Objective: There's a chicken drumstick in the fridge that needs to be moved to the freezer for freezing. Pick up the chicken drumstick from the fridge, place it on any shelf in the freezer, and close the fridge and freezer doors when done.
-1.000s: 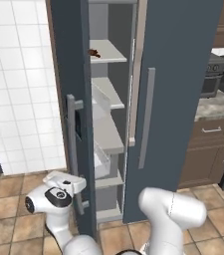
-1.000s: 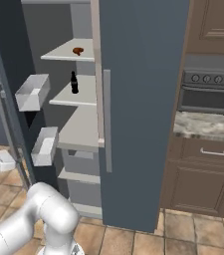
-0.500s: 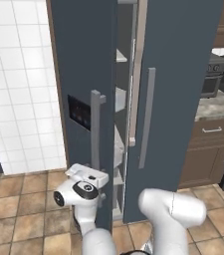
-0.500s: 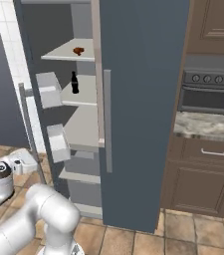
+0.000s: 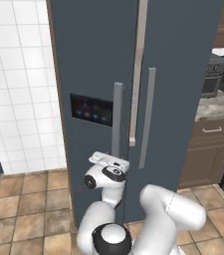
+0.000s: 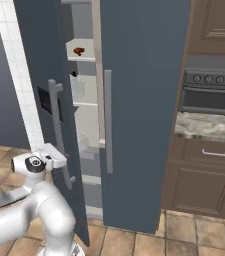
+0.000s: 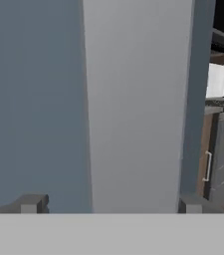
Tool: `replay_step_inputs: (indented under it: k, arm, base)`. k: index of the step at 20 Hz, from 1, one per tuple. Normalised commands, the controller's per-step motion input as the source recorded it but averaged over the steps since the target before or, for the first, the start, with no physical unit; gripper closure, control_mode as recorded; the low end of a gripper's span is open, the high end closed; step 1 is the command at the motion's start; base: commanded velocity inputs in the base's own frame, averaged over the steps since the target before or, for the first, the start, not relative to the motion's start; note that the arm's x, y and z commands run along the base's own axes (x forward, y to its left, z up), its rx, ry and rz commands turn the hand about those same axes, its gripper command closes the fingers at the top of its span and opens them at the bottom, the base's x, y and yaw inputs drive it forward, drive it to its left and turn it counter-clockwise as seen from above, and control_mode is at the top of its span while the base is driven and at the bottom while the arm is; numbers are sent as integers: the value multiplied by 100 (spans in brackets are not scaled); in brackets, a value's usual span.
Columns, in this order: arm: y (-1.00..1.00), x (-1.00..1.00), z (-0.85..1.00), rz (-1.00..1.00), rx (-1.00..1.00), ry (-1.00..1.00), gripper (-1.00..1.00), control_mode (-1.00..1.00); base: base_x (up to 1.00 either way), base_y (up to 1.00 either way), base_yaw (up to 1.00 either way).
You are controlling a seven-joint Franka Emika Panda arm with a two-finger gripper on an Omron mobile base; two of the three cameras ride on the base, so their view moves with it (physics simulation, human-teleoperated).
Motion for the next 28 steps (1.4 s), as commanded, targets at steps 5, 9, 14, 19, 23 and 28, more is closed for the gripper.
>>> replay_step_inputs:
  k: [5,9,14,19,23,28]
  arm:
    - [-59,72,0,0,5,0,-100,-100]
    - [-36,64,0,0,3,0,-100,-100]
    - [-15,60,0,0,2,0,-100,-100]
    - [-6,71,0,0,1,0,-100,-100]
    - [-3,64,0,2,1,0,-100,-100]
    - [0,40,0,4,0,0,-100,-100]
  base:
    - [0,0,0]
    - [0,0,0]
    - [0,0,0]
    - [0,0,0]
    - [0,0,0]
    - [0,0,0]
